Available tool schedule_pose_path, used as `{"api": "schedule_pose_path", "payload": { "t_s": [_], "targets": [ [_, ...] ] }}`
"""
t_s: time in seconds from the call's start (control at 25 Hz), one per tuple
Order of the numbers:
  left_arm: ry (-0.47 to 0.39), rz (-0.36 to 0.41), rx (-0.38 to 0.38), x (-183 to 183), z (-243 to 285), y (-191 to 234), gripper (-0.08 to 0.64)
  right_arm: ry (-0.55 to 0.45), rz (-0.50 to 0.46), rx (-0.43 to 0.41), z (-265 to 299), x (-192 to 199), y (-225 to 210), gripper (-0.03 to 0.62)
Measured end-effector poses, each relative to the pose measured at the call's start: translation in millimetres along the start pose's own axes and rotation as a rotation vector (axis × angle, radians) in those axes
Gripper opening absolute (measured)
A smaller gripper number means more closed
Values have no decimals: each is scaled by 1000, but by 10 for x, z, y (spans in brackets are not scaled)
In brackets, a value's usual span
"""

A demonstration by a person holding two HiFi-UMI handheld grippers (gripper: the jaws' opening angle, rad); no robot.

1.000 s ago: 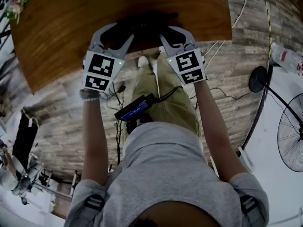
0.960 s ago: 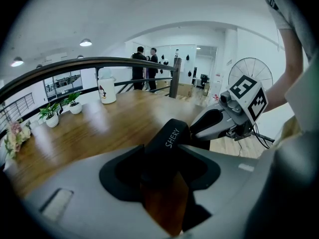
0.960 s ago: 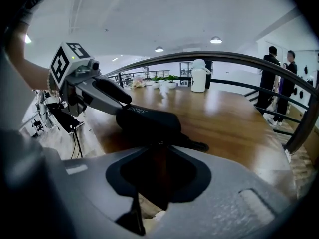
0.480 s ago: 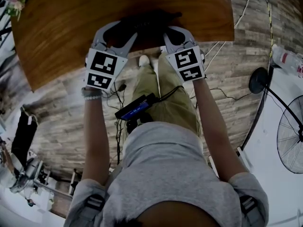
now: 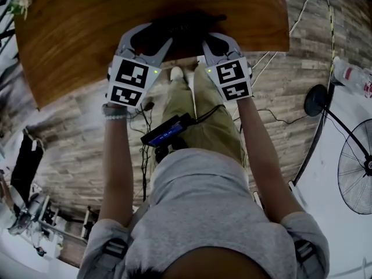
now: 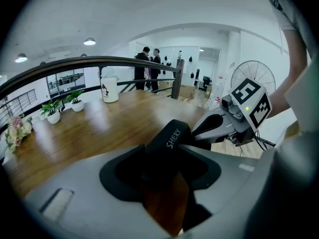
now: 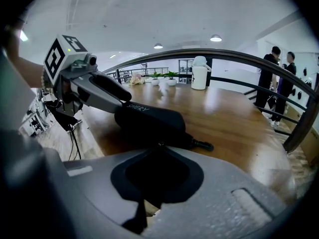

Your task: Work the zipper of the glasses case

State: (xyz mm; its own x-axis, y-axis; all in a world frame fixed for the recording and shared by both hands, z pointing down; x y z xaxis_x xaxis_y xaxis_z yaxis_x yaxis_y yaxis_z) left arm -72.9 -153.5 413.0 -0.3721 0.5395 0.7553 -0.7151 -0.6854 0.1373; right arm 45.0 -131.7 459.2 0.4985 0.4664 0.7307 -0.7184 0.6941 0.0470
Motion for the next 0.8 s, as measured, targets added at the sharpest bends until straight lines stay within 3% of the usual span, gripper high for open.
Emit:
{"api": "schedule_pose_path", "payload": {
  "t_s": [0.6, 0.8],
  "targets": [
    [6, 7, -5, -23, 9, -11, 215, -16, -60, -127, 128, -178, 511, 5],
    [15, 51, -14, -13, 35, -59, 210, 9, -94, -136, 160, -166, 510, 5]
  ]
}}
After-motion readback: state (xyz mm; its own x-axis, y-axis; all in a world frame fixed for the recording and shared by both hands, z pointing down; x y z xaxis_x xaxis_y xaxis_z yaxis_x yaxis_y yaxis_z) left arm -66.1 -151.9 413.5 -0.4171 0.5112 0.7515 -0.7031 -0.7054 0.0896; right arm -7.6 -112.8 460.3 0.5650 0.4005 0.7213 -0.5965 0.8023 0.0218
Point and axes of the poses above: the fingertips, and each gripper's own axes: z forward along the fingers, y to its left, x out of its underside, the point moved 3 cm from there along -z, backward along the fingers, and after that the axes turned 7 degrees about -z, right-handed, at the moved point
